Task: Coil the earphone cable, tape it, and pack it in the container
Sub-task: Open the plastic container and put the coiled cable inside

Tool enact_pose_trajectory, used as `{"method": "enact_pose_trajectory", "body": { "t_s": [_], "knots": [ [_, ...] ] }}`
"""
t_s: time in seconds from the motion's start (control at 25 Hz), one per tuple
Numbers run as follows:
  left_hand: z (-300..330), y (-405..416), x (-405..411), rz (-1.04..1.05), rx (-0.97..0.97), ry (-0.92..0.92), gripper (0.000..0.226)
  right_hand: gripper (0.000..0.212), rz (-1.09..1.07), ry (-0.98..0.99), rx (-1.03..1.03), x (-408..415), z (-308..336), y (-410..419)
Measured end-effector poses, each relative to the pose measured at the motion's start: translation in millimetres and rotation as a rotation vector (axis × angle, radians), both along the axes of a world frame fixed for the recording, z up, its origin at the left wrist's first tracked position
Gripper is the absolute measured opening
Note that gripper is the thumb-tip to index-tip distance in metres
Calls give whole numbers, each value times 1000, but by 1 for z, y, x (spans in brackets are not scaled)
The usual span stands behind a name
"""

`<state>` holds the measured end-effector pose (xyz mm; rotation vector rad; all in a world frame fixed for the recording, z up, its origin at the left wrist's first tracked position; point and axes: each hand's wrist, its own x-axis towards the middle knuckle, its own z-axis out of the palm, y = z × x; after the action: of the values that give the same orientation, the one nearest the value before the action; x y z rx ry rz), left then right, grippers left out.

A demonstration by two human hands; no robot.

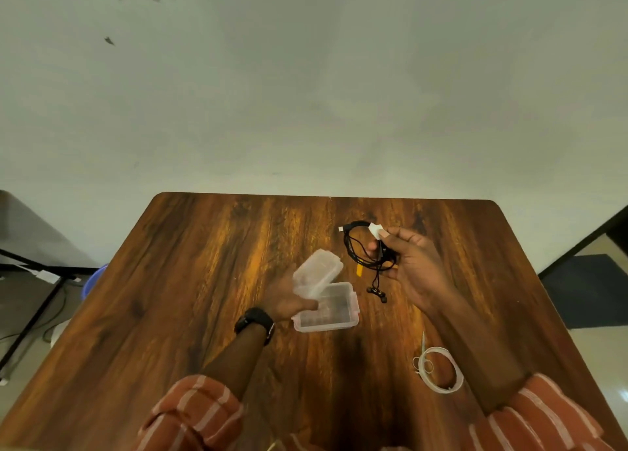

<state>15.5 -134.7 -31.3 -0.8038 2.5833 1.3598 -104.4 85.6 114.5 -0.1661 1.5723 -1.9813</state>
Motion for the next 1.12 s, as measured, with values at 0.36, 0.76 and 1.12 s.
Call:
{"method": "enact_pose_trajectory", "body": {
  "t_s": [0.36, 0.76, 1.12],
  "knots": [
    [11, -28, 103, 634, 120, -13, 92, 15, 264, -1, 27, 6, -68, -50],
    [6, -28, 143, 398, -42, 80, 101, 14, 479, 50, 593, -10, -186, -91],
    [10, -20, 84, 191, -109, 227, 97, 30, 532, 740, 1003, -5, -171, -83]
  ]
}}
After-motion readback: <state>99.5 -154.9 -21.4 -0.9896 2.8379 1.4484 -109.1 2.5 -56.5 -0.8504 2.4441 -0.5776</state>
